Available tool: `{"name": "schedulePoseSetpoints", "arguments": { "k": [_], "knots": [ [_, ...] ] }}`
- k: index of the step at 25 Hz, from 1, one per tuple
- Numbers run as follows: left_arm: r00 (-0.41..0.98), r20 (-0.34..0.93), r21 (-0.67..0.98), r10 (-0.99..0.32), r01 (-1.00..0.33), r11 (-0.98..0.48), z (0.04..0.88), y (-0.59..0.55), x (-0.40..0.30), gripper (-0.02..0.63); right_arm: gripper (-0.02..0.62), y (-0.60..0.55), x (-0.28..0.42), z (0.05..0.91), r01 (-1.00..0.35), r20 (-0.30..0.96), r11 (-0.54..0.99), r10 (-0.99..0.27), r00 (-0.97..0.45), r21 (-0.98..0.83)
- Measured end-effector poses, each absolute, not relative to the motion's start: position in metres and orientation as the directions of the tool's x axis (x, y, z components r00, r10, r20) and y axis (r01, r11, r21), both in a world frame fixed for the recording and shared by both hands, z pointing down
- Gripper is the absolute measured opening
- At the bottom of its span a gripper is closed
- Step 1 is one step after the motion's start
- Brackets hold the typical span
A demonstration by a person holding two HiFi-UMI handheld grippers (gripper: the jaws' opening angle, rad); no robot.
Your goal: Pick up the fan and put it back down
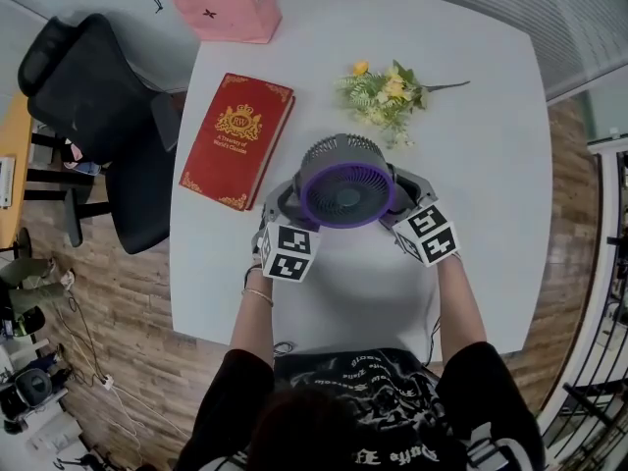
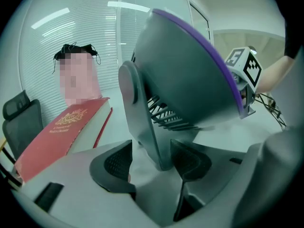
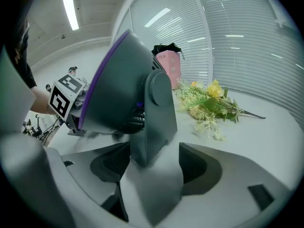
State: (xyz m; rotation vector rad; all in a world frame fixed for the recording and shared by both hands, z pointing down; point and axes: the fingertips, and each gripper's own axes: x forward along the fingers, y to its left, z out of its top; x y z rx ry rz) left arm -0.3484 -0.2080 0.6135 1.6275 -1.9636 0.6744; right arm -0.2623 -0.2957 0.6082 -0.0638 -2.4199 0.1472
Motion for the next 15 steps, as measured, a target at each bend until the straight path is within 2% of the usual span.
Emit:
{"name": "schedulePoseSetpoints", "arguments": {
  "k": [8, 15],
  "knots": [
    [-0.152, 0.663, -0.026, -0.733, -0.983, 0.181, 0.607, -0.178, -0.323, 0.270, 0.351, -0.284, -0.228, 0.586, -0.034, 0.632, 0.992, 0.050, -0.773, -0.120],
    [-0.154, 0.624, 0.013, -0.767, -0.978, 0.206, 0.582, -0.147, -0.289, 0.275, 0.356, -0.266, -0.202, 0.544, -0.114, 0.538, 0.989, -0.047, -0.842, -0.093]
  ]
}}
